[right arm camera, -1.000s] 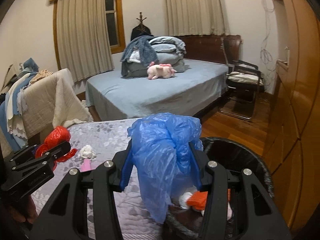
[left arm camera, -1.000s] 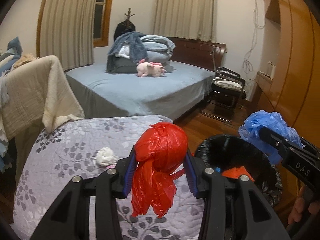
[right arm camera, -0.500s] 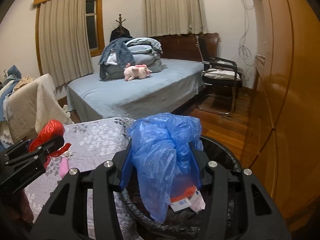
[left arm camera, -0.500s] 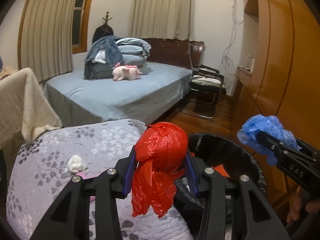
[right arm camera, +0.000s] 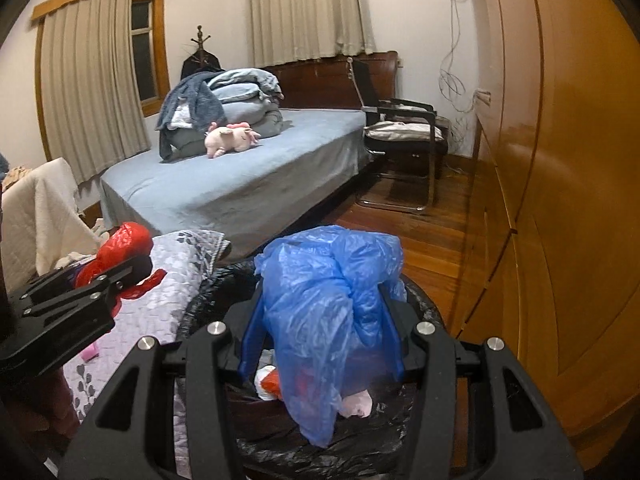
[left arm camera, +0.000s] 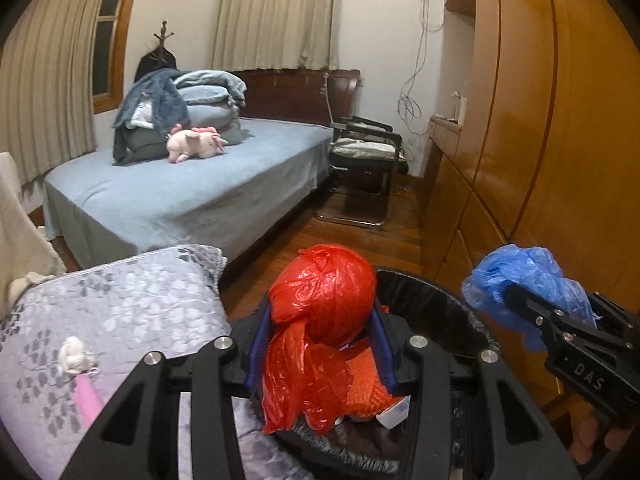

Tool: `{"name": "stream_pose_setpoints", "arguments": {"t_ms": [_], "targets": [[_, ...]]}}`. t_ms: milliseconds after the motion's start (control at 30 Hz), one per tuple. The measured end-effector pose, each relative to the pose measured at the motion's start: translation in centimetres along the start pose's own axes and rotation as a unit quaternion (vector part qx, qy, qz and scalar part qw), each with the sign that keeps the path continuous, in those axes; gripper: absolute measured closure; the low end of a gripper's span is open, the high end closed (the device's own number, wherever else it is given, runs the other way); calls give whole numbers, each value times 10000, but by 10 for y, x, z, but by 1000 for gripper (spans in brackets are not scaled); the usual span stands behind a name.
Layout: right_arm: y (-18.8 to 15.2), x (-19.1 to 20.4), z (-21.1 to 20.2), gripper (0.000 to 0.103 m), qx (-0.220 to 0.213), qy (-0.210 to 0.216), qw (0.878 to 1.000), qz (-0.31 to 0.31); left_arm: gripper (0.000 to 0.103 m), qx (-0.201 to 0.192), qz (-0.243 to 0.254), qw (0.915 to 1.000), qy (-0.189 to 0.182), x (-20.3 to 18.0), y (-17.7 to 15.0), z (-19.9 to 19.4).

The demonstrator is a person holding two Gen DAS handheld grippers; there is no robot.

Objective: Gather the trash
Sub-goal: 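Carry the blue bag with the right tool while the left tool carries the red bag over the bin, then open both tools over the bin to drop the red and blue bags, then move the right tool to the pillow and close on the pink face mask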

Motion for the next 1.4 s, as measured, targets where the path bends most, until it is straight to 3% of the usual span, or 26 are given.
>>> {"name": "stream_pose_setpoints", "arguments": {"t_ms": [467, 600, 667, 767, 900, 1033, 1200, 1400], "targets": [[-17, -16, 42, 55, 328, -265, 9989, 196, 59, 326, 96, 9993, -179, -17, -2, 61], [-18, -20, 48, 51, 331, -295, 9988, 217, 58, 362, 92, 9990, -232, -20, -2, 68], [-19, -20, 49, 46, 328, -326, 9988, 174, 48, 390, 87, 9988, -278, -20, -1, 69], [-19, -22, 49, 29, 319, -372, 9987, 140, 31, 387, 25, 9985, -385, -19, 0, 68], [-22, -25, 47, 16, 282, -418, 9985, 190, 20, 300, -145, 9981, -521, -9, 5, 58], [-20, -24, 38, 6, 157, -501, 9984, 201, 16, 83, -151, 9991, -381, 5, 15, 42], [-13, -14, 29, 5, 46, -489, 9988, 72, 9, -187, -188, 9996, -77, 31, 23, 15], [1, 15, 20, 5, -115, -185, 9997, -56, 6, -404, -282, 9978, 442, 73, 13, -29]]}}
Point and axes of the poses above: each gripper's, at about its wrist camera, not at the fingertips, and z roughly the way its jaws point, x to its left, y to its top, the point moved 1 cm from there along z, roughly the way its jaws point, and after that the axes turned 9 degrees about -z, right-handed, at the moved point
